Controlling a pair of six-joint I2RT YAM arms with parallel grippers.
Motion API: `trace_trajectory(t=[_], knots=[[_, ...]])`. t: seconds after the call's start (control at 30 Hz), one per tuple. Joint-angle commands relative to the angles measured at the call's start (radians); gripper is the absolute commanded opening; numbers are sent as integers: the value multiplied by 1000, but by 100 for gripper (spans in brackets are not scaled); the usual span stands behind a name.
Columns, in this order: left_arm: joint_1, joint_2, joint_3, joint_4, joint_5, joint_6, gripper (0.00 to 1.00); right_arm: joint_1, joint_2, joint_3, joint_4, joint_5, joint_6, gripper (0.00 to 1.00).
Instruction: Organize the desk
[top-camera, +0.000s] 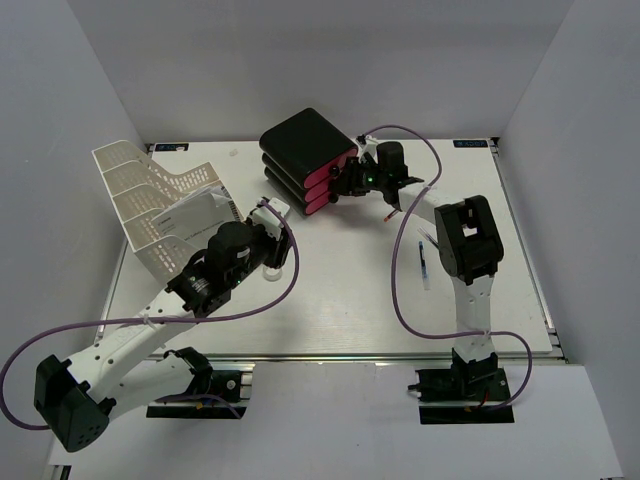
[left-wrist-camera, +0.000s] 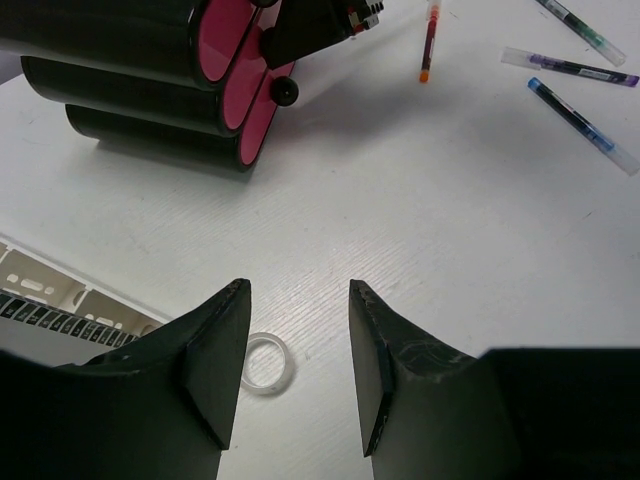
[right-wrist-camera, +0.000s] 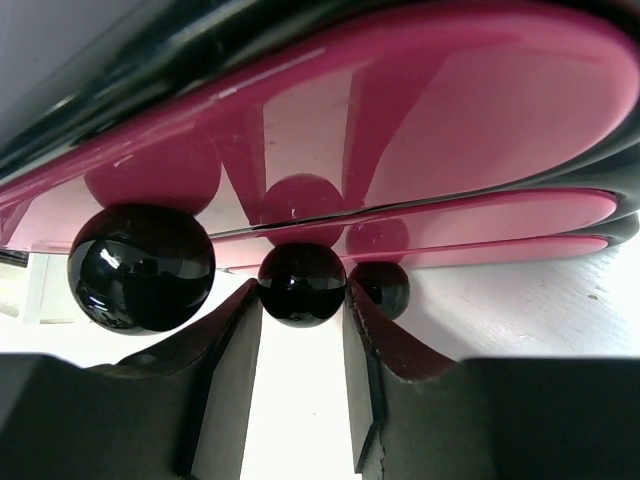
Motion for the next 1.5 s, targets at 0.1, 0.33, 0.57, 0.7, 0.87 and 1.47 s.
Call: trace_trajectory(t=[0.1,0.33,0.57,0.7,0.87,1.47], knots=[[0,-3,-1,5,0,8,54,-7,-108,-89,105,36,-35,15],[0,1,-3,5,4,6,53,-18,-244,-306,163,67,-72,12],[0,11,-3,5,12,3,53,-34,-322,-425,166,81,-88,14],[0,15,-6,10,17,3,53,-44,-334,-427,143,62,-112,50],[0,57,5,-1,38,2,62,-50,-375,-433,97,21,-149,73],[-19,260,28,-38,61,-150,0,-115,-920,-741,-266,12,-415,0]])
